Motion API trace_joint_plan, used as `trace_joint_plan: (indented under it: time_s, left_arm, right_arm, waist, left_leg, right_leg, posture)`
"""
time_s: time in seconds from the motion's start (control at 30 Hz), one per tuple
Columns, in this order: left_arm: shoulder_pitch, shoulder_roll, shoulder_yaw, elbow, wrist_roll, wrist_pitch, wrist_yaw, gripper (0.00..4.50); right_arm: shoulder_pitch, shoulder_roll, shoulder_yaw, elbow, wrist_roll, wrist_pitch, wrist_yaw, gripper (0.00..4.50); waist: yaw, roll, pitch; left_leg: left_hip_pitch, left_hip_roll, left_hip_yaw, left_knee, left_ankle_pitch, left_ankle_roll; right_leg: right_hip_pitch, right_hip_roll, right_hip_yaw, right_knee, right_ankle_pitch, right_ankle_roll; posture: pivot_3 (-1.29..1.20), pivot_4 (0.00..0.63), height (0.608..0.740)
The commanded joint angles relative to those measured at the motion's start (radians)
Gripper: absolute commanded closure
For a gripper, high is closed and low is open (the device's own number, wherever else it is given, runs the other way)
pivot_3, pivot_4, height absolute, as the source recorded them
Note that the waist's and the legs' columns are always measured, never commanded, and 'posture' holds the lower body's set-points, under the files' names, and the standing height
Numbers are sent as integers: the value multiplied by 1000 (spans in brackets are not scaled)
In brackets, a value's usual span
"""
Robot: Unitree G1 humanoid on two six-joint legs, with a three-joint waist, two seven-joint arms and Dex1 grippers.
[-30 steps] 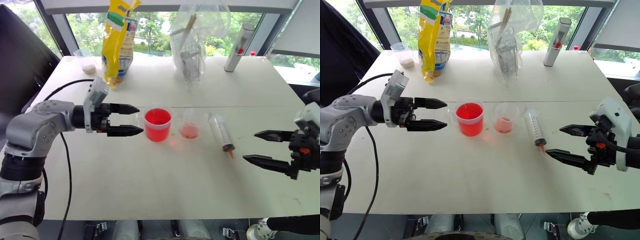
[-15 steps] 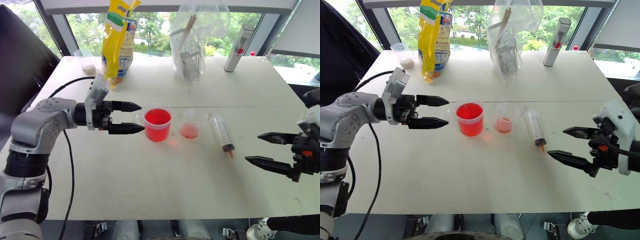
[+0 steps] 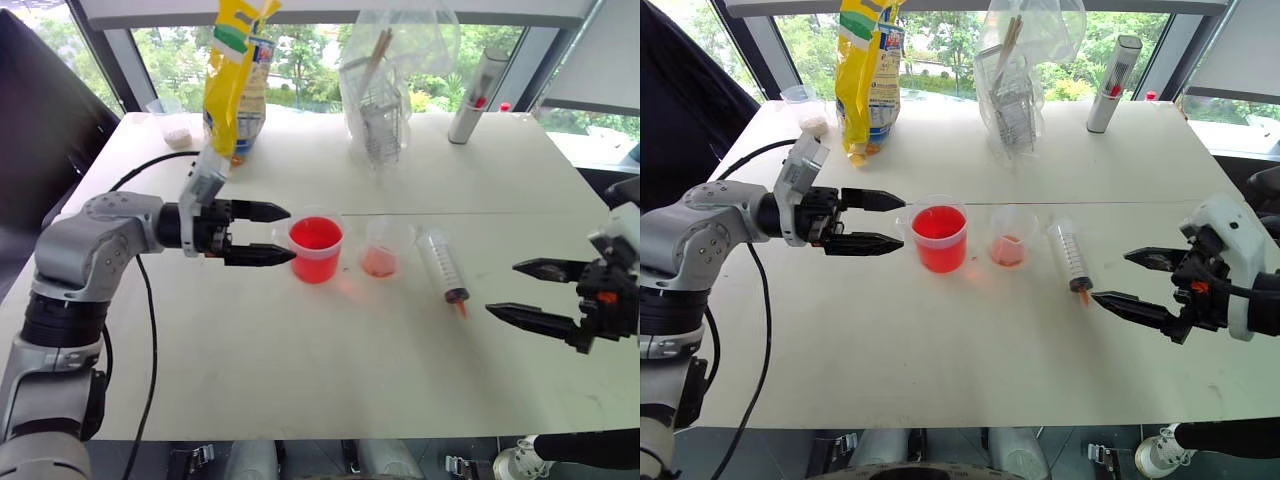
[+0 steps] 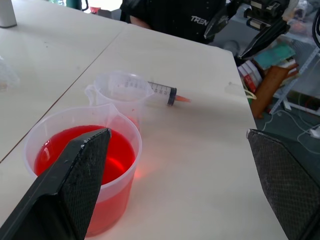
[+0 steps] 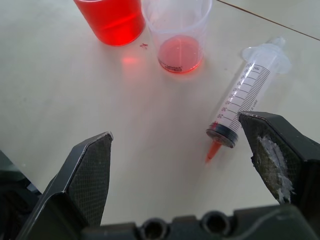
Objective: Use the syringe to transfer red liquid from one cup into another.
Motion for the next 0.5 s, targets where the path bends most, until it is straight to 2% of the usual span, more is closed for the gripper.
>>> trace_joint_plan:
  time_s: [0.03,0.17,0.27,0.37,0.5]
  left_arm:
    - [-27,-5,15,-12,-2,-19,0,0]
    - [-38,-20,5,1,11,-30,3,0]
    - [-35,-23,3,3,21,-42,0,0]
    - [-28,-24,7,-2,27,-49,5,0]
    - [-1,-16,18,-33,27,-47,19,0]
  right_arm:
    - [-129,-39,109,87,-20,24,-94,118]
    - [-399,-37,339,256,-28,164,-198,118]
    - [-633,12,540,436,-94,274,-248,118]
    - [-840,95,689,631,-178,373,-299,118]
    - [-1000,164,873,831,-245,398,-326,118]
  waist:
    - [-3,0,0]
    - [-4,0,0]
    - [-4,1,0]
    - [-3,2,0]
    - [-2,3,-1]
  left_leg:
    - [0,0,0,0,0,0]
    - [2,0,1,0,0,0]
    - [1,0,2,-1,0,0]
    - [-1,0,3,-1,0,0]
    - [-6,0,3,-1,0,0]
  right_leg:
    - [0,0,0,0,0,0]
    - [0,0,2,1,0,0]
    - [-1,0,3,1,0,-1]
    - [-4,0,3,2,0,-1]
    - [-10,0,4,4,0,-1]
  posture:
    - [0,150,739]
    - [0,150,739]
    - [0,150,739]
    - [0,150,739]
    - [0,150,739]
